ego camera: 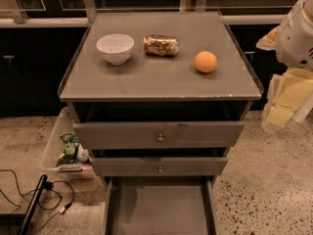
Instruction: Place orange into bottom drawer
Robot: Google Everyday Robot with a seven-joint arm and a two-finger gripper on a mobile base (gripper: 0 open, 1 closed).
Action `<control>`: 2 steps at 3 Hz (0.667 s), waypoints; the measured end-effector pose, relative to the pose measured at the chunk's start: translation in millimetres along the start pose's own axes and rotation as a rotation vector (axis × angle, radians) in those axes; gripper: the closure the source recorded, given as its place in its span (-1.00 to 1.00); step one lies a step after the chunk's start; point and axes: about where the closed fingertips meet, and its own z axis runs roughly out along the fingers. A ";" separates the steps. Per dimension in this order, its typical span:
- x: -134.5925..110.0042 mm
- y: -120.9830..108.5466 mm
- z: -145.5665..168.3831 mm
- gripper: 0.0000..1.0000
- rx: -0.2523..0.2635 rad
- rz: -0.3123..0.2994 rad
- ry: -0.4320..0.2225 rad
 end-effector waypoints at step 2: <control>-9.0 -15.5 9.9 -1.00 0.005 -0.016 -0.030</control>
Offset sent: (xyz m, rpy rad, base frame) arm 0.0436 0.0116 -0.0129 0.0517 -0.0158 0.0509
